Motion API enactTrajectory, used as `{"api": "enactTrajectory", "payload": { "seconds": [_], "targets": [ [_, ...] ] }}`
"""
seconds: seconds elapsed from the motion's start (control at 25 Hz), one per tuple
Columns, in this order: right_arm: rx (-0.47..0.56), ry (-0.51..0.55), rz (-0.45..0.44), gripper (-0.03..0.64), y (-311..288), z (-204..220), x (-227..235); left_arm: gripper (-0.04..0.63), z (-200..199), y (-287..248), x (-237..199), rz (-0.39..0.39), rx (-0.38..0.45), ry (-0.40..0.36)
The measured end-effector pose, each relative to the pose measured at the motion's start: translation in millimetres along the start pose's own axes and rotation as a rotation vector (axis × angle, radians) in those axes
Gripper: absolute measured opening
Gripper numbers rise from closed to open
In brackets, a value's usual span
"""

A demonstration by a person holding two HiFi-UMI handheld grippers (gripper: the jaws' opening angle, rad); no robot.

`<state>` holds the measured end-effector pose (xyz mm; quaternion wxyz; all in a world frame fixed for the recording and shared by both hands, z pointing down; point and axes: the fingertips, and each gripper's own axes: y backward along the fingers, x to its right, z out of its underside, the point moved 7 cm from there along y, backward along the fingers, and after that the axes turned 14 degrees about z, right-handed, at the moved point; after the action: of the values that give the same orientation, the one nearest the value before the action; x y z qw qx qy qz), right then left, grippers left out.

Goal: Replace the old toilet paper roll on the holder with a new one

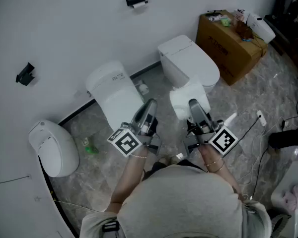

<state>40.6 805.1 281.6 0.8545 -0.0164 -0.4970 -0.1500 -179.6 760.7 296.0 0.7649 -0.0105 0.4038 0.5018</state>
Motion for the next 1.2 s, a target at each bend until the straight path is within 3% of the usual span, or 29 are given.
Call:
{"api": "enactTrajectory", "payload": {
  "seconds": [0.2,0.52,0.88,1.2],
  "targets": [
    [0.016,-0.005,-0.039,0.426,-8,-1,3,0.014,4,-4,-3,0.014,0.040,0.000],
    [-0.002,-0.009,-0.050,0.426,-10,1,10,0.014,11,-11,-8,0.019,0.008,-0.017],
    [-0.052,0.057,-0.093,0.426,-21,-7,15,0.014,22,-17,-18,0.030,0.002,0.002],
    [-0.034,0.041,-0.119,0.426,-46,-33,20,0.014,26,-61,-18,0.063,0.018,-0.010]
  ]
}}
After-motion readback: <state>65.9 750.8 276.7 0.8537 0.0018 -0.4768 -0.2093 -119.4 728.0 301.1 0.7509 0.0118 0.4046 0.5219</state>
